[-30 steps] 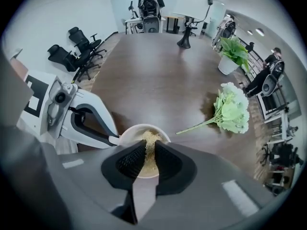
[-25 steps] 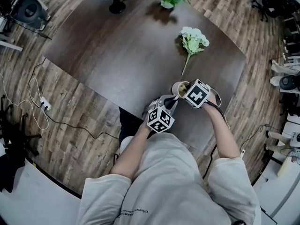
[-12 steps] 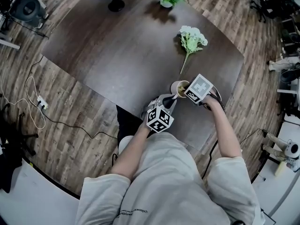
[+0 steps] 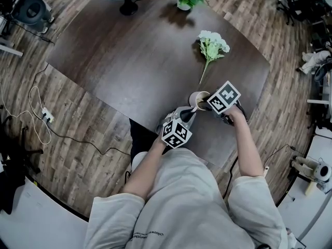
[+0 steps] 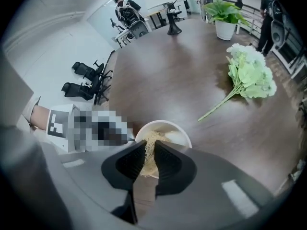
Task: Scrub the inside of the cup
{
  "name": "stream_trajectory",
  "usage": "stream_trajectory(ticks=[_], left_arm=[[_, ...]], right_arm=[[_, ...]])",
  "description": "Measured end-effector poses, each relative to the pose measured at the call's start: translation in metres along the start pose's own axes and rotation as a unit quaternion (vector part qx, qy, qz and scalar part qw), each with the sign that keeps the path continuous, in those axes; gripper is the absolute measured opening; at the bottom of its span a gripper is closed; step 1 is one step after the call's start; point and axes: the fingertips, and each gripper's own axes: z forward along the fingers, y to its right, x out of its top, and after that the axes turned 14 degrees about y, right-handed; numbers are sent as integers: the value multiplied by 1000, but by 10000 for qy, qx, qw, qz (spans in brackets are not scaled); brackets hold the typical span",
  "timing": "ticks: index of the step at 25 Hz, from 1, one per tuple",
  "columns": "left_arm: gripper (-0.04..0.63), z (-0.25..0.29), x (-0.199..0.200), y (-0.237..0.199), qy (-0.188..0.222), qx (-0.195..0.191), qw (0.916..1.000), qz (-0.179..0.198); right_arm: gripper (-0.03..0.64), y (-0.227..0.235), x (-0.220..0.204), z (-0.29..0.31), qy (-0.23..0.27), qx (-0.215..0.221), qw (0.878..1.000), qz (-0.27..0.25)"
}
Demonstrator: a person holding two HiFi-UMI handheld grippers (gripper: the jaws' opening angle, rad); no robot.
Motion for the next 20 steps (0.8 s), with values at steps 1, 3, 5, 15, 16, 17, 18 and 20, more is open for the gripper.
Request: stream_trajectory(ticks=[1, 3, 5, 15, 16, 17, 18, 20], left_arm=[[41, 0, 0, 0, 6, -24, 10000, -12], [41, 1, 0, 0, 28, -56, 10000, -71], [41, 2, 0, 2, 52, -69, 9999, -135], [40, 3, 2, 1, 86, -58, 9997, -239], [40, 3, 2, 2, 82, -57, 9997, -241], [40, 3, 1, 2, 77, -57, 9997, -242], [40, 3, 1, 2, 74, -55, 9997, -241], [40, 3, 1, 2, 74, -47, 9997, -237]], right_arm=[[78, 0, 2, 0, 51, -58, 10000, -9], [78, 0, 6, 1, 138, -196, 9997, -40], [78, 0, 8, 2, 233, -365, 9991, -30], [80, 22, 24, -4, 893, -1168, 9888, 238], [80, 24, 24, -6, 889, -1297, 9874, 175], [80, 27, 24, -7, 874, -1415, 9860, 101], [80, 28, 24, -9, 845, -1518, 9848, 16], [81, 30, 24, -10, 713, -1685, 9829, -217]])
